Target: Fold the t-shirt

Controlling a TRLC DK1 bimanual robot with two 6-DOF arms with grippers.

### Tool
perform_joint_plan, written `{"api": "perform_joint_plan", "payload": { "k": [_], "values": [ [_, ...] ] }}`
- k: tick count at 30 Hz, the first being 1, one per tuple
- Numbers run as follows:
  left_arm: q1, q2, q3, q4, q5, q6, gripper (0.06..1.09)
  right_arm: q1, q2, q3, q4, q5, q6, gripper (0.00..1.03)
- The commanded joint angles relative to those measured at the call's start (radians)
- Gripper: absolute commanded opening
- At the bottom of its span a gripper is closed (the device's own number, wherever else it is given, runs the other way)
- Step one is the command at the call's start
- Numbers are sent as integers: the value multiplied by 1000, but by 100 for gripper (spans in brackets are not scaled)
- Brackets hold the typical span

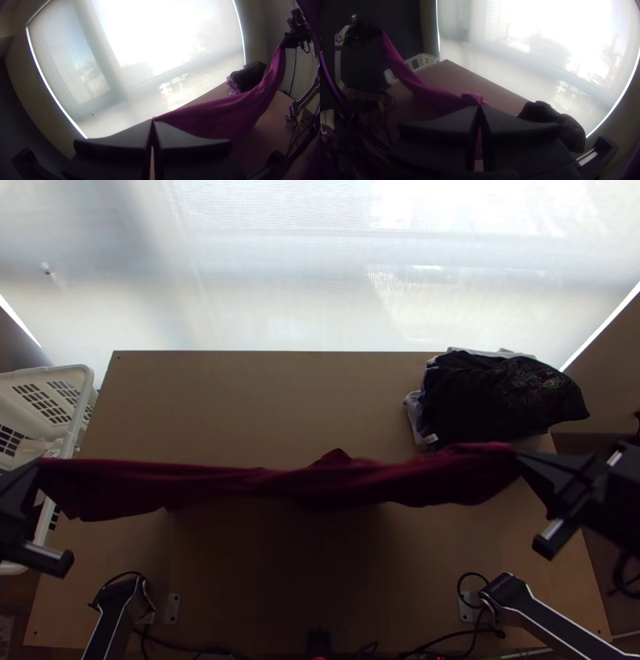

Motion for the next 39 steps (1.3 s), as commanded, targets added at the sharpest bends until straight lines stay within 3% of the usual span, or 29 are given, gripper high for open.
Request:
{"api": "perform_joint_plan", "payload": {
  "k": [1, 7, 12, 18, 22, 26, 33, 39],
  "values": [
    [-62, -58, 3, -13, 8, -19, 10, 9, -72, 2, -102, -73, 9, 3],
    [-65, -28, 25, 13, 55, -14, 10, 10, -84, -1, -90, -75, 6, 3],
    [-57, 97, 225, 46, 51, -19, 10, 9, -29, 76, -50, -75, 23, 3],
    [-65, 124, 356, 65, 49, 7, 10, 3, 71, 289, -41, -73, 26, 3],
    [-73, 98, 334, 74, 54, -4, 10, -13, 115, 413, -50, -75, 29, 3],
    [-76, 77, 268, 102, 94, -82, 10, -51, 103, 366, -50, -101, 48, 3],
    [-116, 114, 244, 122, 164, -191, 10, -247, 163, 545, -65, -328, 163, 3],
    [-163, 121, 155, 323, 190, -379, 10, -293, 187, 496, 64, -342, 227, 3]
  ]
}}
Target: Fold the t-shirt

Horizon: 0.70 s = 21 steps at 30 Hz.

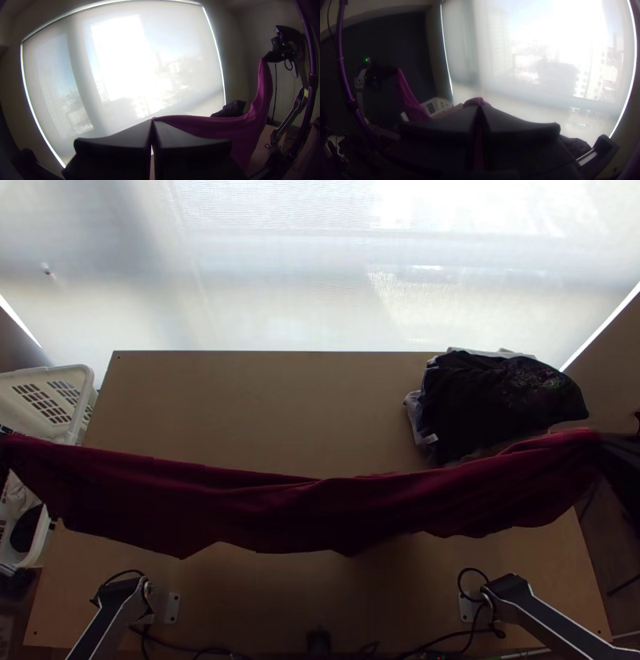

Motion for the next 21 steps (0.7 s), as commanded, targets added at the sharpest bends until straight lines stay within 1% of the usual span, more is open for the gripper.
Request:
{"api": "perform_joint_plan", "payload": {
  "k": [1, 2, 3, 4, 5, 7, 10, 14, 16, 18, 19, 20, 21],
  "values": [
    [-40, 14, -64, 162, 45, -166, 10, -113, 47, 49, 92, -69, 100, 3],
    [-40, 14, -64, 187, 47, -183, 10, -150, 50, 58, 94, -111, 131, 3],
    [-40, 18, -58, 194, 47, -187, 10, -194, 50, 55, 90, -183, 172, 3],
    [-40, 26, -49, 191, 47, -189, 10, -225, 48, 50, 80, -238, 192, 3],
    [-40, 27, -44, 190, 47, -187, 10, -234, 45, 46, 69, -252, 195, 3],
    [-41, 24, -46, 171, 50, -187, 10, -236, 42, 44, 57, -264, 200, 3],
    [-46, 3, -87, 137, 88, -189, 10, -234, 32, 24, 25, -266, 192, 3],
    [-51, -58, -242, 167, 90, -169, 10, -228, 2, -106, 28, -286, 186, 3],
    [-54, -81, -334, 211, 90, -161, 10, -219, 1, -197, 46, -286, 157, 3],
    [-52, -97, -451, 271, 87, -149, 10, -205, -4, -350, 117, -284, 140, 3],
    [-51, -100, -509, 291, 87, -129, 10, -174, -4, -438, 176, -283, 140, 3],
    [-51, -101, -566, 320, 87, -117, 10, -144, -4, -519, 241, -270, 137, 3],
    [-43, -100, -618, 352, 87, -100, 10, -124, -1, -591, 298, -244, 114, 3]
  ]
}}
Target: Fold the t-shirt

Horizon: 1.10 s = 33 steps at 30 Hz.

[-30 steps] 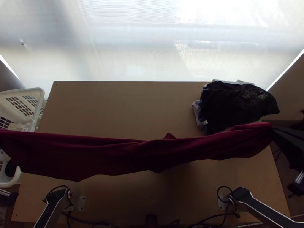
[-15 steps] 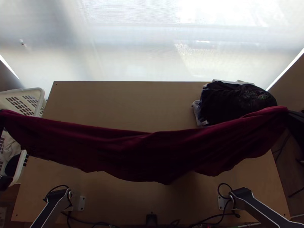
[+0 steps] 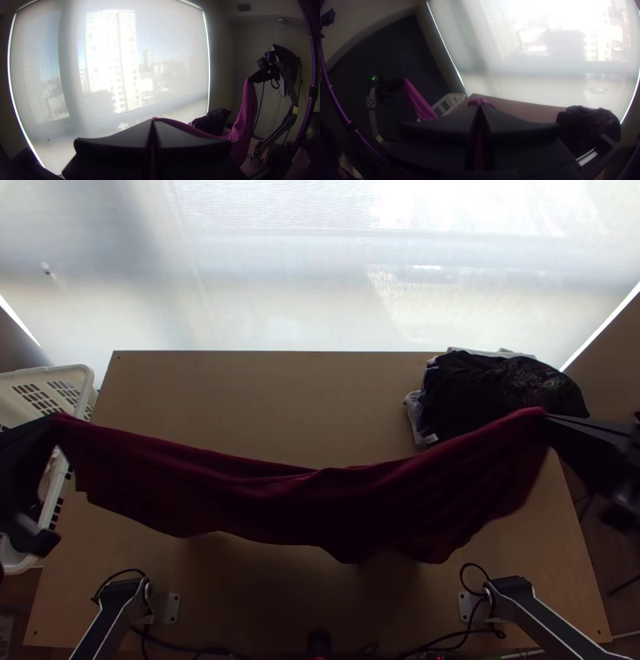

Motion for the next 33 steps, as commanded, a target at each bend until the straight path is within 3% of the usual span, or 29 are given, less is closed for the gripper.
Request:
{"api": "perform_joint_plan", "payload": {
  "k": [1, 6, 10, 14, 19, 30, 33],
  "values": [
    [12, -32, -343, 176, 0, 57, 10, 82, 1, -424, 242, 29, -69, 3],
    [53, 95, -518, 386, -14, 126, 10, 88, 139, -593, 491, 49, -126, 3],
    [45, 272, -533, 521, -73, 129, 10, 91, 341, -555, 574, 62, -238, 3],
    [21, 439, -510, 651, -169, 129, 10, 91, 516, -461, 624, 92, -287, 3],
    [-25, 663, -411, 710, -263, 155, 10, 85, 688, -360, 663, 215, -381, 3],
    [-131, 1048, -90, 713, -392, 203, 10, 71, 957, -141, 670, 364, -465, 3],
    [-137, 1122, -7, 711, -424, 203, 10, 57, 996, -128, 736, 476, -502, 3]
  ]
}}
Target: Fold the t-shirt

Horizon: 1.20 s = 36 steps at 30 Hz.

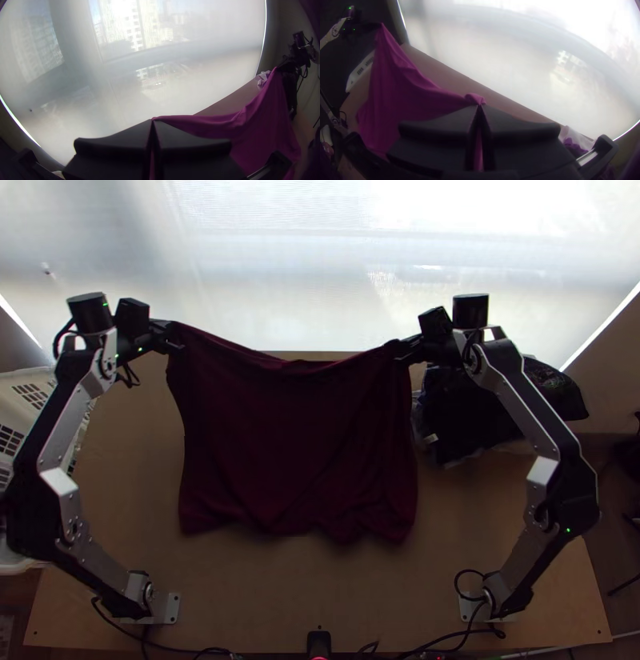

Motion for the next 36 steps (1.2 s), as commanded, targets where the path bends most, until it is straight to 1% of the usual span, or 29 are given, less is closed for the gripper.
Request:
{"api": "perform_joint_plan", "payload": {
  "k": [1, 3, 5, 8, 10, 14, 16, 17, 20, 24, 30, 34, 36],
  "values": [
    [-39, 210, 193, 2, -79, 12, 10, -27, 142, 80, 95, 168, -65, 3],
    [-53, 224, 205, -1, -90, 17, 10, -40, 177, 109, 103, 191, -69, 3],
    [-62, 224, 187, -2, -96, 45, 10, -48, 214, 137, 104, 220, -89, 3],
    [-62, 210, 127, -10, -94, 63, 10, -28, 263, 175, 7, 220, -95, 3],
    [-68, 193, 56, 4, -96, 101, 10, -4, 261, 149, 6, 228, -121, 3],
    [-68, 173, -69, 67, -96, 133, 10, 30, 257, 160, 6, 246, -94, 3],
    [-73, 173, -132, 104, -101, 166, 10, 46, 271, 149, 6, 288, -100, 3],
    [-76, 169, -161, 136, -117, 178, 10, 50, 274, 138, 7, 311, -101, 3],
    [-84, 144, -194, 150, -128, 180, 10, 61, 252, 132, 0, 314, -91, 3],
    [-101, 58, -235, 136, -128, 181, 10, 90, 163, 63, -20, 314, -78, 3],
    [-94, -74, -330, 107, -127, 203, 10, 101, -3, -109, -48, 314, -66, 3],
    [-111, -180, -468, 105, -128, 308, 10, 98, -76, -245, -62, 314, -68, 3],
    [-108, -216, -527, 105, -128, 336, 10, 92, -110, -291, -62, 314, -66, 3]
  ]
}}
